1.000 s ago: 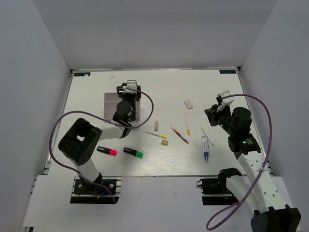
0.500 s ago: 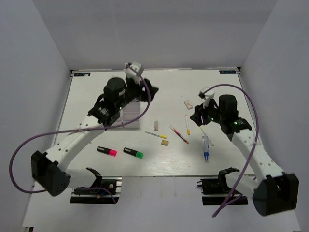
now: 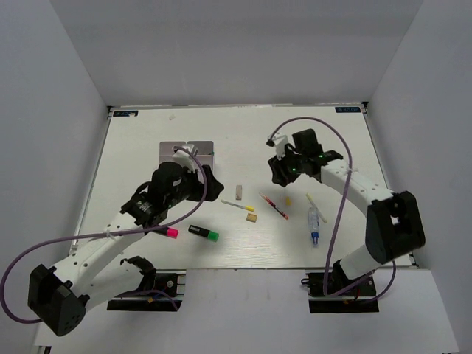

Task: Sort the stationery into containers
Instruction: Pick up the pen from the center of the board.

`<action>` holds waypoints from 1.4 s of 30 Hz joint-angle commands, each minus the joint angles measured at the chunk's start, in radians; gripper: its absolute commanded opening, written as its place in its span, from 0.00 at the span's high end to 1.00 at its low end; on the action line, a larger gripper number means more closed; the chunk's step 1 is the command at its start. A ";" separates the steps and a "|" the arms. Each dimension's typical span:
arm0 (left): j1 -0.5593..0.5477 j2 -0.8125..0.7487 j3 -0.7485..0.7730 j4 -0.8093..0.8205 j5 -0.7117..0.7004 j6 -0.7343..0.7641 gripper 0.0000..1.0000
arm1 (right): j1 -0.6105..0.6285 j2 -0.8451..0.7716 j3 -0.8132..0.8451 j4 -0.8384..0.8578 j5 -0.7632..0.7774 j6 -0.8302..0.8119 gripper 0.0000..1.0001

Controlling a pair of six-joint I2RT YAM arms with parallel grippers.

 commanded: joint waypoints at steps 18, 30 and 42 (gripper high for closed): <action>0.003 -0.174 -0.009 -0.070 -0.121 -0.164 0.07 | 0.236 0.319 0.178 -0.164 0.201 -0.093 0.52; -0.007 -0.183 -0.009 -0.070 -0.148 -0.173 0.06 | 0.226 0.397 0.199 -0.210 0.153 -0.098 0.57; -0.007 -0.203 -0.027 -0.059 -0.158 -0.144 0.06 | 0.235 0.344 0.248 -0.284 0.016 -0.144 1.00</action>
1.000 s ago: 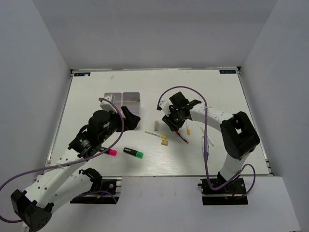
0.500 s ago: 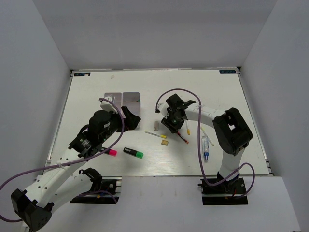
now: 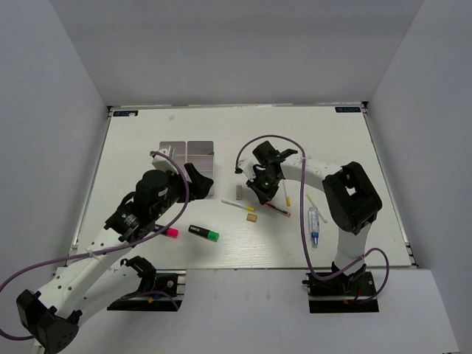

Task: Sort the stationery into containers
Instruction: Pick up the pen from the center of the board, then place the pen in the storage box.

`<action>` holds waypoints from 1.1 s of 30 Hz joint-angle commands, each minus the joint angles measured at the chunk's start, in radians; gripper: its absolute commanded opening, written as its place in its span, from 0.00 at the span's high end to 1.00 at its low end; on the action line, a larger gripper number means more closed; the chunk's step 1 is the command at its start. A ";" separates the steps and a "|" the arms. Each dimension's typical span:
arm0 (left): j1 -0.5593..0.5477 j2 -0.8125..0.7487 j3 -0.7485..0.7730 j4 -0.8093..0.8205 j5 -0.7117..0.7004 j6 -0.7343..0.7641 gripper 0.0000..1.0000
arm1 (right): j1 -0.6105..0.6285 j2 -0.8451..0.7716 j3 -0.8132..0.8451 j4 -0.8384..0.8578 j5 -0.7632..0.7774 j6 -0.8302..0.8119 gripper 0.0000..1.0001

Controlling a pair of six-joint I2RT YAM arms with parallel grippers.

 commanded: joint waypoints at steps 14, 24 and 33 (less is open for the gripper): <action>0.016 -0.125 -0.048 0.019 -0.114 0.087 0.06 | 0.037 -0.016 0.514 0.119 -0.166 -0.065 1.00; 0.026 -0.229 -0.068 0.019 -0.214 0.128 0.06 | 0.063 0.103 0.700 0.272 -0.318 -0.088 1.00; 0.026 -0.273 -0.077 0.028 -0.243 0.148 0.06 | 0.089 0.235 0.841 0.344 -0.369 -0.106 1.00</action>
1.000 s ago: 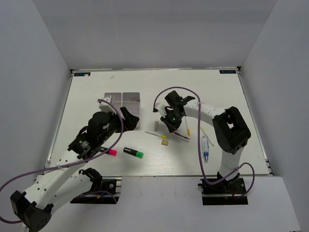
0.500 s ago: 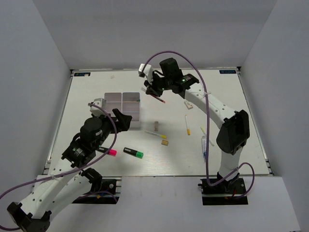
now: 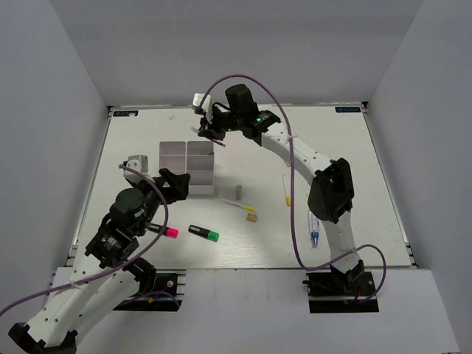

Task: Sort the stationery into containers
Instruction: Place the pen in the storage box.

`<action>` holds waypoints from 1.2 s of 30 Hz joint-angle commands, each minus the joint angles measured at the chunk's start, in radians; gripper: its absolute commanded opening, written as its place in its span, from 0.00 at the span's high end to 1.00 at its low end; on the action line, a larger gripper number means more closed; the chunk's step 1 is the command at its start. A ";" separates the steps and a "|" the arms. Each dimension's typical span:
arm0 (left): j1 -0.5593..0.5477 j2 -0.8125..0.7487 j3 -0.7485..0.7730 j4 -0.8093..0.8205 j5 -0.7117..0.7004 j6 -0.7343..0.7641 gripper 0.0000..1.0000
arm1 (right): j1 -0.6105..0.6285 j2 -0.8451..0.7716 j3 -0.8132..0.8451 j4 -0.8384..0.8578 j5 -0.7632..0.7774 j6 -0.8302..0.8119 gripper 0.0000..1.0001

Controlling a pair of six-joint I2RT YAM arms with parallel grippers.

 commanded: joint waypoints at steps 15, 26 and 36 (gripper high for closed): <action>0.006 -0.043 -0.010 0.022 -0.025 0.027 0.06 | 0.044 0.196 0.234 0.161 -0.188 -0.031 1.00; 0.006 -0.053 -0.019 0.022 -0.005 0.036 0.06 | 0.040 0.272 0.245 0.173 -0.214 -0.014 0.92; 0.006 -0.053 -0.019 0.022 -0.005 0.036 0.06 | 0.037 0.232 0.190 0.155 -0.179 -0.002 0.47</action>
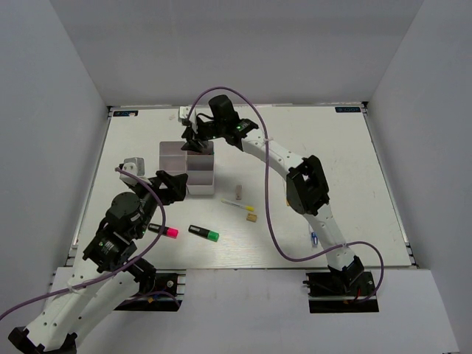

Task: Sort the stationery into containers
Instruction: Place the pen in the storage box, then pick up the pen from the center of the board.

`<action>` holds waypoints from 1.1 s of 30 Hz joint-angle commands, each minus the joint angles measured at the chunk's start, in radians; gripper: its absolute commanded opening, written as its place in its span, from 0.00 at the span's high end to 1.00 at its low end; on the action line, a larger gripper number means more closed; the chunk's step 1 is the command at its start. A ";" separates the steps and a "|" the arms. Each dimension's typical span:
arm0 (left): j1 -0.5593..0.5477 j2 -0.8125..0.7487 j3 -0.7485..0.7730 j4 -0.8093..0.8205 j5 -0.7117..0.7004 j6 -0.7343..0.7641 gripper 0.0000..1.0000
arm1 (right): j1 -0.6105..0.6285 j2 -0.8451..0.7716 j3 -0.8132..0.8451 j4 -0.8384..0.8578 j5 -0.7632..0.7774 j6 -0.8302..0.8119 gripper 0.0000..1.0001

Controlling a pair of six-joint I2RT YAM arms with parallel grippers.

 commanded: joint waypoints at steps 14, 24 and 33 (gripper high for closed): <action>0.006 0.302 0.064 -0.166 -0.036 -0.254 0.01 | -0.100 -0.491 -0.376 0.079 0.288 0.154 0.56; -0.011 0.479 0.093 -0.389 -0.215 -0.733 0.01 | -0.234 -0.910 -0.876 0.049 0.428 0.344 0.57; -0.011 0.567 0.124 -0.642 -0.297 -0.943 0.01 | -0.316 -1.139 -1.139 0.117 0.367 0.453 0.77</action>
